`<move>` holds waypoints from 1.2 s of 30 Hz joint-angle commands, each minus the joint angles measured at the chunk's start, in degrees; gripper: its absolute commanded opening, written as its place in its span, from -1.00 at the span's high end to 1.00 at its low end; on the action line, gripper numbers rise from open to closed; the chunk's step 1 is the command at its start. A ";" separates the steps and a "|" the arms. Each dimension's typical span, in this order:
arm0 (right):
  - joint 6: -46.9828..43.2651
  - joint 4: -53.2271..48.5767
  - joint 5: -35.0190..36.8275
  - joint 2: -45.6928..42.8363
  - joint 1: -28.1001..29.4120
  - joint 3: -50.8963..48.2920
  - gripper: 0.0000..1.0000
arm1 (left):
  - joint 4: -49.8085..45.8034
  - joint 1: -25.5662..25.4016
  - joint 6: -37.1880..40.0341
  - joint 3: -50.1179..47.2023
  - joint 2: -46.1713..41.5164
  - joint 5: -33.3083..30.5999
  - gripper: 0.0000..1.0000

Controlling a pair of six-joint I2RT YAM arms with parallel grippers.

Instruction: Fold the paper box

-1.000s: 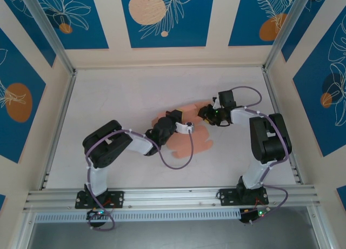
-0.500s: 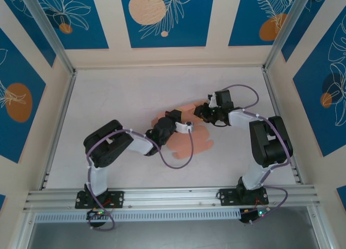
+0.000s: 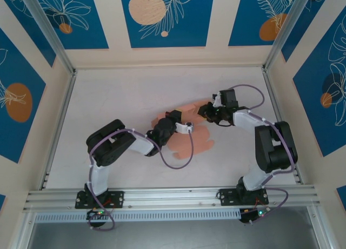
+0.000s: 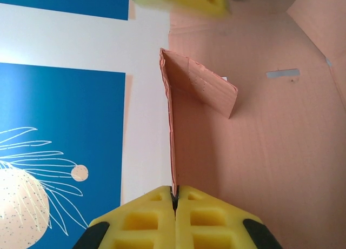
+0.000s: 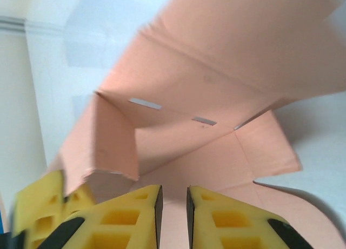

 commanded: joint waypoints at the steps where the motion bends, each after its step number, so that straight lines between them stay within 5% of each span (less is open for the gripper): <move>1: -2.78 -4.88 -2.27 -5.66 -4.02 0.07 0.55 | 1.77 0.12 2.61 -0.46 1.39 0.25 1.00; 9: -9.03 -12.78 -8.79 1.75 -14.93 13.06 0.54 | 2.67 0.16 4.81 -0.39 2.44 0.77 1.00; 18: -13.70 -20.35 -19.40 25.15 -14.87 36.66 0.53 | 2.36 0.11 5.03 0.64 2.73 0.78 1.00; 36: -14.24 -16.10 -26.30 31.47 -9.72 30.87 0.52 | 1.68 0.54 2.85 0.94 3.08 0.57 1.00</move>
